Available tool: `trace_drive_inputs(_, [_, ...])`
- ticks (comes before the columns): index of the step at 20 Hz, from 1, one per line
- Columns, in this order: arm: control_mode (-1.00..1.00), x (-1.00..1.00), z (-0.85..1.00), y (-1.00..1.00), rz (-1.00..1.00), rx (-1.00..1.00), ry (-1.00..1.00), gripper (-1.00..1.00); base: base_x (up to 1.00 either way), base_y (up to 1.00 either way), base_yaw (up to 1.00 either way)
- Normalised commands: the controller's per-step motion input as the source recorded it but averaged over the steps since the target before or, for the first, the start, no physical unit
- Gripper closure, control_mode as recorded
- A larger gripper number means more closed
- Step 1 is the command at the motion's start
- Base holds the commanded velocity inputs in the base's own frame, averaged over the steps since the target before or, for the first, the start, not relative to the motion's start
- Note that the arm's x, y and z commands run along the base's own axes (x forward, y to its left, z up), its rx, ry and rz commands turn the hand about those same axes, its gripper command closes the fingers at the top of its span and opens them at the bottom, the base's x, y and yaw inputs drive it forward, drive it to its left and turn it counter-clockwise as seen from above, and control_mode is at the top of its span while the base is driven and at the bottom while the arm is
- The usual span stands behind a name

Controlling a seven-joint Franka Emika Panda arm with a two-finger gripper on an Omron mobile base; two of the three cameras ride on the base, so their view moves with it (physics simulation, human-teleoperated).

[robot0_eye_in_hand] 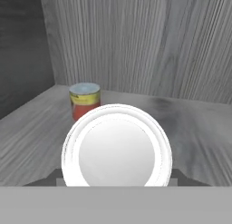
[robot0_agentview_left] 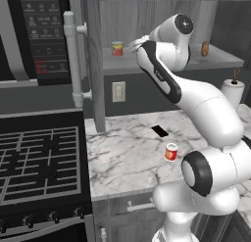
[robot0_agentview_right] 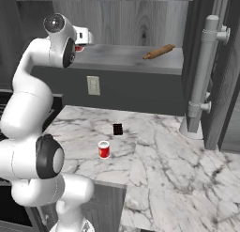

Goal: Pick the cans from the counter and place them in their designated side in the cabinet.

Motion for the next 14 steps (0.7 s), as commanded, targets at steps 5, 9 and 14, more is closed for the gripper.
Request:
trace_drive_inputs(5, [-1.0, 0.25, -0.07, 0.01, 0.0, 0.0, 0.0, 1.0, 0.0, 0.0, 0.0])
trace_drive_inputs(9, [-1.0, 0.3, -0.06, 0.03, 0.0, 0.0, 0.01, 1.0, 0.0, 0.0, 0.0])
trace_drive_inputs(14, [-1.0, 0.31, -0.03, 0.01, 0.0, 0.0, 0.04, 1.0, 0.0, 0.0, 0.0])
